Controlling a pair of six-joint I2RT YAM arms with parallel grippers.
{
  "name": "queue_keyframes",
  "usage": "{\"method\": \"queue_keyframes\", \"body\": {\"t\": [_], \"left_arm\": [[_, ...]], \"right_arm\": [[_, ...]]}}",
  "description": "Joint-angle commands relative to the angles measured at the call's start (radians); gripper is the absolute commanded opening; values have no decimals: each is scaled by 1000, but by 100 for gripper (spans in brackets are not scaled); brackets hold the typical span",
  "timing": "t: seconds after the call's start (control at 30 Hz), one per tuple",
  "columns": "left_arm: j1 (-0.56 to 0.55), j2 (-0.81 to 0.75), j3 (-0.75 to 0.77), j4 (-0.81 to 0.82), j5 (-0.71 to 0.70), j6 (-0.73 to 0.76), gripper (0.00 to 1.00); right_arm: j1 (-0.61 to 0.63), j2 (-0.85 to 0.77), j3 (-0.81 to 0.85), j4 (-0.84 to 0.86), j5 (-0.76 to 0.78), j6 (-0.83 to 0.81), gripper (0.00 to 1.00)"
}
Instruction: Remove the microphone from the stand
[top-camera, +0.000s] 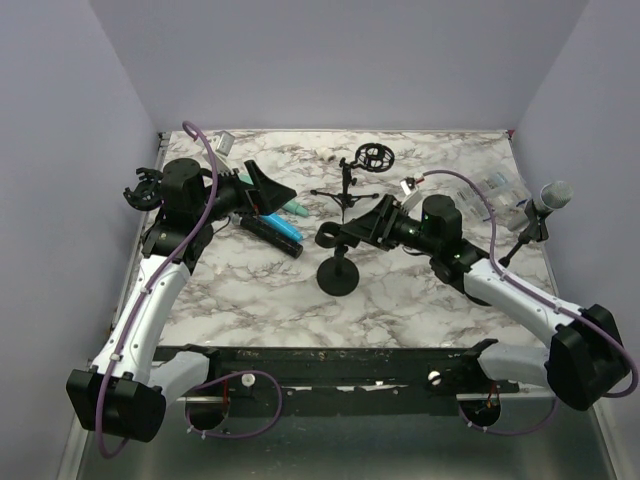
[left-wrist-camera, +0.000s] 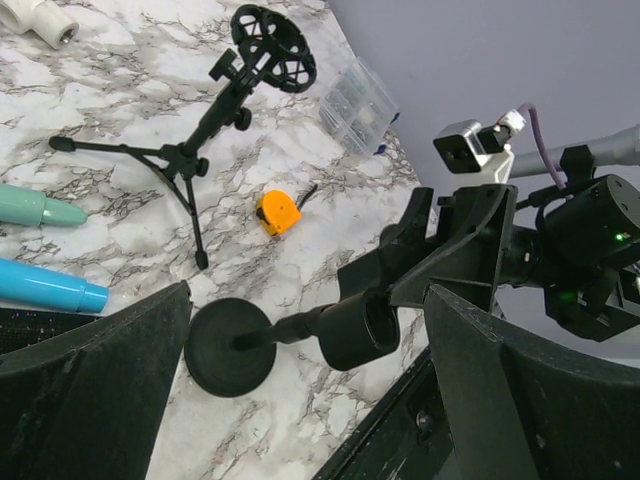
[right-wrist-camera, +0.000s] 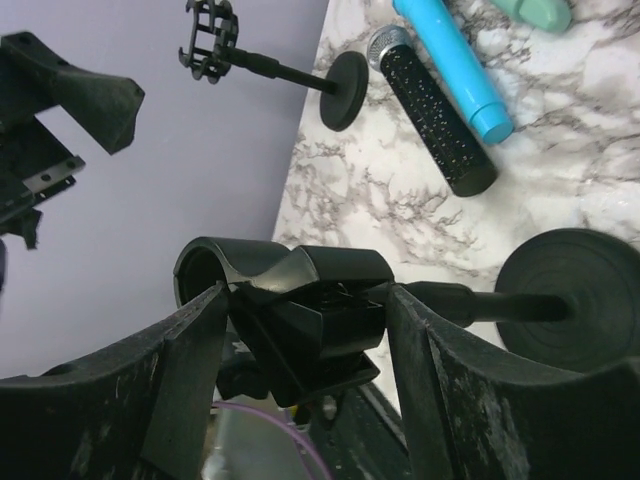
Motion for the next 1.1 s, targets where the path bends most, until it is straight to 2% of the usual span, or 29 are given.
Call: {"method": "queue_keyframes", "body": {"t": [0.0,0.17,0.3,0.47,0.6,0.7,0.93,1.07], "left_arm": [[4,-3,3,23,29,8,95],[4,-3,4,24,34,8,95],[4,-3,5,24,34,8,95],[4,-5,4,23,34,9,96],[5,-5,5,22,33,11,96],[5,-5,4,22,36,11,95],[6,-6,7,22,39,12,95],[6,-6,7,23,43,11,96]], "right_arm": [[-2,50,-30,151,-57,97,61],[-2,91,-45,208,-59,118,57],[-3,116,-33,229,-30,116,45],[-10,177,-1,249,8,109,37],[-26,235,31,266,18,97,37],[-29,272,74,225,32,42,43],[-30,258,151,28,71,-112,69],[-30,216,222,-160,120,-223,81]]}}
